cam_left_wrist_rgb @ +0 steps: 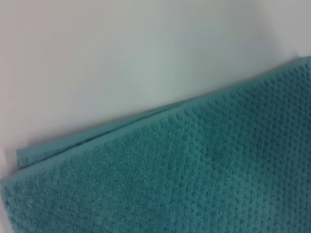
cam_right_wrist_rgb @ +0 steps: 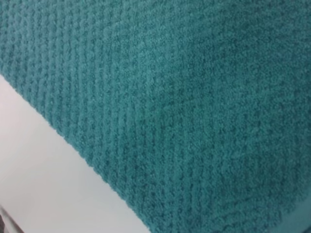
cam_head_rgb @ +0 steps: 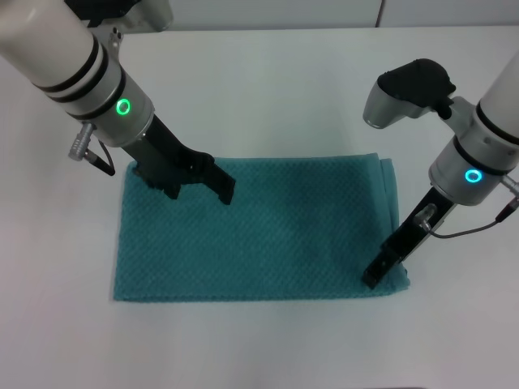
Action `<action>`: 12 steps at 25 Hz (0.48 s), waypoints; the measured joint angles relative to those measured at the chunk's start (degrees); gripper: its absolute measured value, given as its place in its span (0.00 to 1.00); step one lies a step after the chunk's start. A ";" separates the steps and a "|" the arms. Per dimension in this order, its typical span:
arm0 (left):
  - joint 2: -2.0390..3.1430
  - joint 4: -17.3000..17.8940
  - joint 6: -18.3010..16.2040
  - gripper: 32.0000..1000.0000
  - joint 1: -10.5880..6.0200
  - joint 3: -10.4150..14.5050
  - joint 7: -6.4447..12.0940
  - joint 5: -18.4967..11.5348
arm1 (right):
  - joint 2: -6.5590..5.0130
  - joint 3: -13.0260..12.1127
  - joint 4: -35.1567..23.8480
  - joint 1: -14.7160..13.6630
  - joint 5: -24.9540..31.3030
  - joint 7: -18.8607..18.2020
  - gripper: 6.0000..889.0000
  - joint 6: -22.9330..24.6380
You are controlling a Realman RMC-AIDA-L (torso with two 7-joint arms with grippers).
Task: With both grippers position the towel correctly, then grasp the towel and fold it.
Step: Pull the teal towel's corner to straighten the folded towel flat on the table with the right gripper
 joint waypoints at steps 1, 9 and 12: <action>0.00 0.00 0.00 0.94 0.00 0.00 0.00 0.00 | 0.00 -0.02 0.00 0.00 0.16 -0.02 0.96 -0.09; 0.00 0.00 0.00 0.94 0.00 0.00 0.00 0.00 | -0.09 -0.01 0.00 0.00 0.46 -0.09 0.96 -0.37; 0.00 0.00 0.00 0.93 0.00 0.00 0.00 0.00 | -0.09 -0.01 0.00 0.00 0.48 -0.10 0.96 -0.39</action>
